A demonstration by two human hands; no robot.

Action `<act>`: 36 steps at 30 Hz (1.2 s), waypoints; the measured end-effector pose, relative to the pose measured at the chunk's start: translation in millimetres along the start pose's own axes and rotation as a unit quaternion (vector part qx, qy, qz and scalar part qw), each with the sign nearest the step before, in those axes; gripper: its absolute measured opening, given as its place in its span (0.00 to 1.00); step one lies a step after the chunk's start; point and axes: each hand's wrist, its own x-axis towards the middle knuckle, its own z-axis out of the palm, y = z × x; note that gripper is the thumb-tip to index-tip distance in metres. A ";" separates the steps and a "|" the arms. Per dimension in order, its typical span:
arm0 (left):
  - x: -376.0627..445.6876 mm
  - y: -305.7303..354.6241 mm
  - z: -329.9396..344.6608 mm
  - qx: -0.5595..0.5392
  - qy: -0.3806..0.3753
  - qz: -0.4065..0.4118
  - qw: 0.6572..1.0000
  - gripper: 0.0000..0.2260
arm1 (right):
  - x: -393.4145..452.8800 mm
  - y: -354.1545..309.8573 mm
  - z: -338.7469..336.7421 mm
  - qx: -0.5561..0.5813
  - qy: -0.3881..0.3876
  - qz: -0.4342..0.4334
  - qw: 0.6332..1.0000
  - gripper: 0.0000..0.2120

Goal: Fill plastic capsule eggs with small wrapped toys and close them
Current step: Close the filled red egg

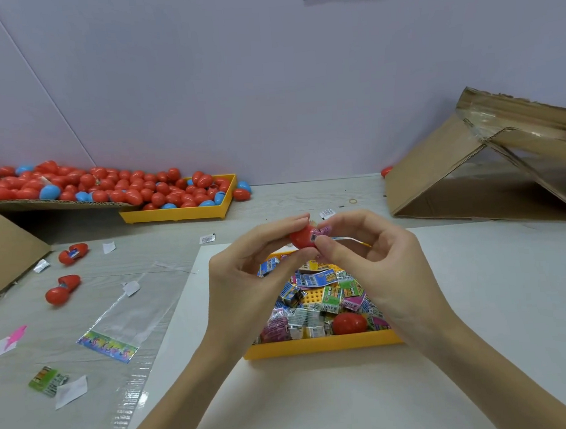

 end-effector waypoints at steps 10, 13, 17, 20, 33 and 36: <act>-0.6 -2.2 1.4 0.134 -0.017 0.052 0.990 0.18 | -0.7 5.2 4.4 0.216 -0.034 0.173 0.960 0.16; -1.2 -4.1 3.1 0.107 -0.003 0.018 0.994 0.18 | 0.9 3.6 3.9 0.316 -0.045 0.271 0.908 0.15; -1.2 -5.0 2.8 0.075 0.000 -0.010 0.997 0.15 | 3.0 -2.0 3.0 0.389 -0.047 0.354 0.849 0.12; -1.9 -5.9 4.3 0.070 -0.005 -0.013 0.997 0.14 | 3.8 -3.7 1.3 0.394 -0.052 0.374 0.838 0.19; 0.3 -2.2 5.6 0.034 -0.017 -0.035 0.999 0.14 | 2.9 -2.2 -0.9 0.356 -0.075 0.376 0.852 0.09; 0.1 -0.6 5.8 -0.034 -0.009 -0.084 0.996 0.14 | 2.8 -0.7 0.3 0.342 -0.069 0.349 0.870 0.08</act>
